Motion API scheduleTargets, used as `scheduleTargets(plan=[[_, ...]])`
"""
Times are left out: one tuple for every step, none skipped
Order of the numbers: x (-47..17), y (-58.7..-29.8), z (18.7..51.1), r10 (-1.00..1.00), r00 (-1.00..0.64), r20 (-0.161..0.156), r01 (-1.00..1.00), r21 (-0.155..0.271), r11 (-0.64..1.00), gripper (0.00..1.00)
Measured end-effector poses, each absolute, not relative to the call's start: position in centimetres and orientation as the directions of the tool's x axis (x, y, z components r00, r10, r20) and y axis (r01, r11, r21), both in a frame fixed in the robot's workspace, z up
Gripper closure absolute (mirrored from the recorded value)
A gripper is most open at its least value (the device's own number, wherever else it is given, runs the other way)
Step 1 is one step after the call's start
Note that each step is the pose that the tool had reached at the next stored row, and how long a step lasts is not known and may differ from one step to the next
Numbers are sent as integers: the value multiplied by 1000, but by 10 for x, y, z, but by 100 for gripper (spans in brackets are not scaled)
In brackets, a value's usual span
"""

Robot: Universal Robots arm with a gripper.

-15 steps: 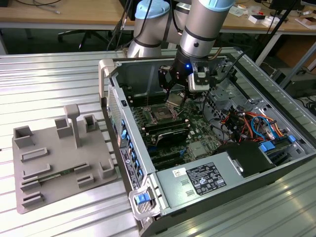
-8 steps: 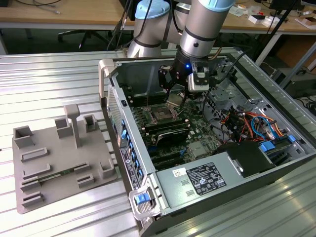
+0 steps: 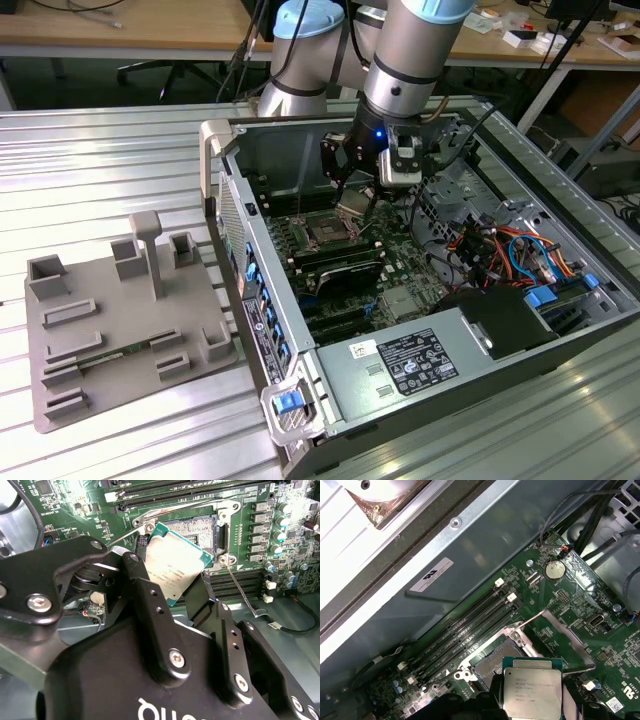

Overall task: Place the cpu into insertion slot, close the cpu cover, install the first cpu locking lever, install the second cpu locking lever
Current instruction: 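Place the cpu into insertion slot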

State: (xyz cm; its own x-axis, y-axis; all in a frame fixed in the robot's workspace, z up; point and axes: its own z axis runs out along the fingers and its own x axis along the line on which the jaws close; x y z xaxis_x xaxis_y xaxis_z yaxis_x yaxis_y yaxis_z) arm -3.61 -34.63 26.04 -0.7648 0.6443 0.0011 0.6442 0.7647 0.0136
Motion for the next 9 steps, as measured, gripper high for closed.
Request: scheduleTargets(plan=[[-36, -346, 260, 646, -764, 1, 646, 14, 764, 45], [-36, -346, 260, 647, -763, 1, 647, 14, 763, 45], [-36, -346, 260, 648, -762, 1, 648, 14, 762, 45], [-36, -346, 260, 649, -761, 1, 649, 14, 761, 45], [-36, -346, 260, 651, -759, 1, 651, 13, 759, 45], [-36, -346, 260, 652, -758, 1, 652, 13, 758, 45], [-36, -346, 260, 653, -757, 1, 653, 13, 757, 45], [-36, -346, 260, 654, -756, 1, 654, 13, 756, 45], [-36, -346, 260, 656, -755, 1, 656, 13, 755, 45]])
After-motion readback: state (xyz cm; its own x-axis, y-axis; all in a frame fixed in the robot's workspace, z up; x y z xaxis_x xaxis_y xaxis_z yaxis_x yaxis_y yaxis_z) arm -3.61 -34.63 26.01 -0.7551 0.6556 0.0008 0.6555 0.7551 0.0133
